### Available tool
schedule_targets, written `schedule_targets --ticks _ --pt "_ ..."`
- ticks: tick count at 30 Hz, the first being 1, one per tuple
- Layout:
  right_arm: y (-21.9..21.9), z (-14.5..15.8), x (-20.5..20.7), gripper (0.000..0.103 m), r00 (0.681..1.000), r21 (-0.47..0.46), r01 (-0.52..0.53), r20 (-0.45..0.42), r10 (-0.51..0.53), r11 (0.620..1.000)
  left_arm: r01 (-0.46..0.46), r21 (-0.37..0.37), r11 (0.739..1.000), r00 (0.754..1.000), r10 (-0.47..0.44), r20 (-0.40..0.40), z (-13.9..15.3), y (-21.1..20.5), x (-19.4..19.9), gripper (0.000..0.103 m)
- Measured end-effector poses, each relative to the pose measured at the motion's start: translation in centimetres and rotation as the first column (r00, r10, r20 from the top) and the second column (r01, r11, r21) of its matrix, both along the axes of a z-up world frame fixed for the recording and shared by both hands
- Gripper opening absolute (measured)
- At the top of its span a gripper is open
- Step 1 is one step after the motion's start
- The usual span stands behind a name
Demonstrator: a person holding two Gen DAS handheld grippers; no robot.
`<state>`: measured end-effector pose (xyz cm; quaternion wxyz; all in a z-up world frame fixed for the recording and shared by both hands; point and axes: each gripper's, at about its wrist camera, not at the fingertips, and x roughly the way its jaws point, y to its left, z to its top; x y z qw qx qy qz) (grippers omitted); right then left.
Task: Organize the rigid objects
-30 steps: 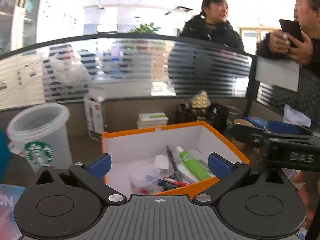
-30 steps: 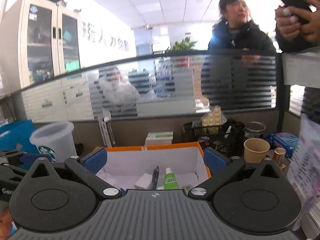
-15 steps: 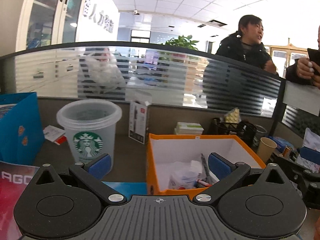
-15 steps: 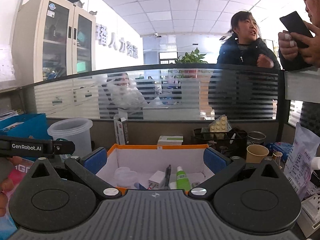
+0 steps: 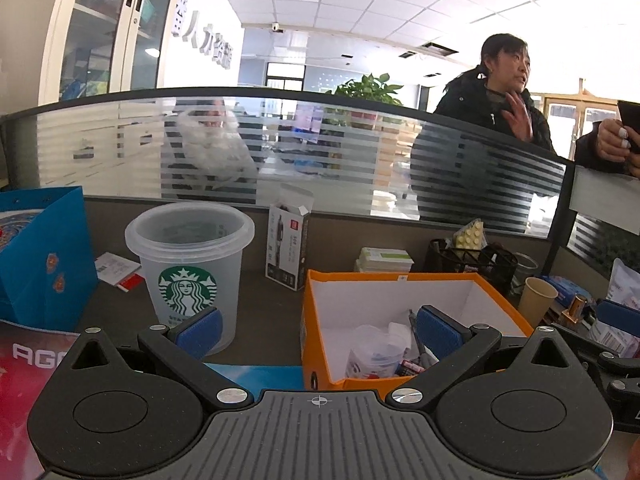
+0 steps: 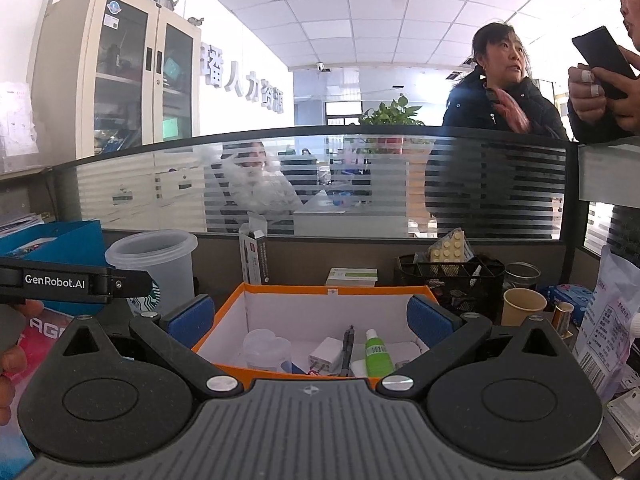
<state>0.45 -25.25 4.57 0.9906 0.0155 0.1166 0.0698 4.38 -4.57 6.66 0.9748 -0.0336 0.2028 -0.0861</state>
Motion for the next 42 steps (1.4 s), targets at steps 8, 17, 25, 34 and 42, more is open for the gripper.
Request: schedule_targets --ticks 8,17,25,34,42 --pt "-0.6 -0.7 0.3 0.103 1.000 0.004 0.010 -0.017 -0.010 1.000 0.010 0.025 1.000 1.000 -0.010 0.010 -0.1 -0.8 -0.2 0.103" --pt "-1.2 -0.9 0.3 0.103 1.000 0.016 0.019 -0.018 -0.019 1.000 0.011 0.054 0.998 1.000 -0.013 0.023 -0.1 -1.5 -0.4 0.103" --pt "-1.4 -1.1 0.3 0.103 1.000 0.018 0.020 -0.021 -0.020 1.000 0.023 0.063 0.998 0.999 -0.025 0.031 0.0 -1.6 -0.5 0.103" --pt "-1.5 -1.5 0.3 0.103 0.999 0.020 0.020 -0.027 -0.020 1.000 0.039 0.070 0.997 0.999 -0.042 0.028 -0.1 -1.7 -0.5 0.103" --pt "-1.4 -2.0 0.4 0.103 0.999 0.023 0.019 -0.042 -0.018 1.000 0.138 0.049 0.989 0.990 -0.136 -0.042 -1.0 -2.2 0.1 0.103"
